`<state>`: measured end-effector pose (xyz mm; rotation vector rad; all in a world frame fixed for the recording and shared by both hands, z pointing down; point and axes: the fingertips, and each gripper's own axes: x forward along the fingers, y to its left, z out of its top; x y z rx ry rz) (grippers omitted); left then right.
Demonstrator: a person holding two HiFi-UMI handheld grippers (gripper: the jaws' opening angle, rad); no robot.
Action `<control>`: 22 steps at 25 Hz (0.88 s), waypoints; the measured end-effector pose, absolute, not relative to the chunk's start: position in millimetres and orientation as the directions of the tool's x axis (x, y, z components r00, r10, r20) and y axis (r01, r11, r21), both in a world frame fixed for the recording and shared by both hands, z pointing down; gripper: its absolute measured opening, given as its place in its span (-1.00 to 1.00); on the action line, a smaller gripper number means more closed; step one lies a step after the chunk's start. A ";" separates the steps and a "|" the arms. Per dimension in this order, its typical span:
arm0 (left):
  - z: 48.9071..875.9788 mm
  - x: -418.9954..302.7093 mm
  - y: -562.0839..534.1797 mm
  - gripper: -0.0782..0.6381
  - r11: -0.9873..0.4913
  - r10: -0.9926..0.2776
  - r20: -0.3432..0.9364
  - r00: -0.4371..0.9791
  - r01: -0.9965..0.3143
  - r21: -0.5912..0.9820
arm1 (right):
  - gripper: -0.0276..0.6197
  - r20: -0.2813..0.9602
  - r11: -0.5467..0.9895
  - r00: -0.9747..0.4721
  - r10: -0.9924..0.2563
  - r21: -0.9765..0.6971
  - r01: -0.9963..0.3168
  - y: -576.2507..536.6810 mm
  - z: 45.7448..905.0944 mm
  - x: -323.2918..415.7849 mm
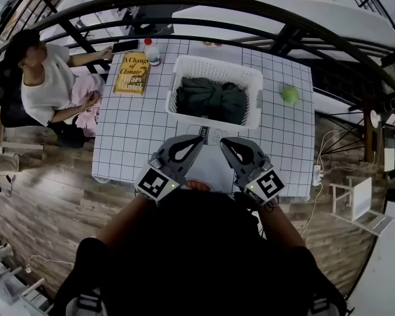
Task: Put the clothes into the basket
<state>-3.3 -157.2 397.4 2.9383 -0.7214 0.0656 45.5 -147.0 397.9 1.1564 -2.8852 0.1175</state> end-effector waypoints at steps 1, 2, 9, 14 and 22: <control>397.3 -3.2 -155.6 -0.77 -0.880 -0.459 0.064 0.886 -0.463 0.101 | -0.86 0.056 0.720 -0.723 -0.689 -0.057 -0.691 -145.0 397.6 45.5; 397.1 -3.2 -154.2 -0.77 -0.881 -0.459 0.061 0.886 -0.463 0.099 | -0.86 0.056 0.719 -0.721 -0.690 -0.058 -0.693 -143.3 397.8 46.1; 391.7 -2.6 -151.6 -0.77 -0.884 -0.459 0.073 0.885 -0.464 0.064 | -0.86 0.052 0.718 -0.719 -0.693 -0.042 -0.695 -142.3 390.7 53.5; 389.9 -1.9 -152.8 -0.77 -0.882 -0.464 0.071 0.883 -0.468 0.052 | -0.86 0.051 0.716 -0.718 -0.694 -0.053 -0.696 -141.8 390.2 58.2; 392.4 -3.0 -153.2 -0.77 -0.879 -0.468 0.075 0.881 -0.473 0.062 | -0.86 0.057 0.713 -0.715 -0.697 -0.051 -0.700 -141.0 391.0 58.6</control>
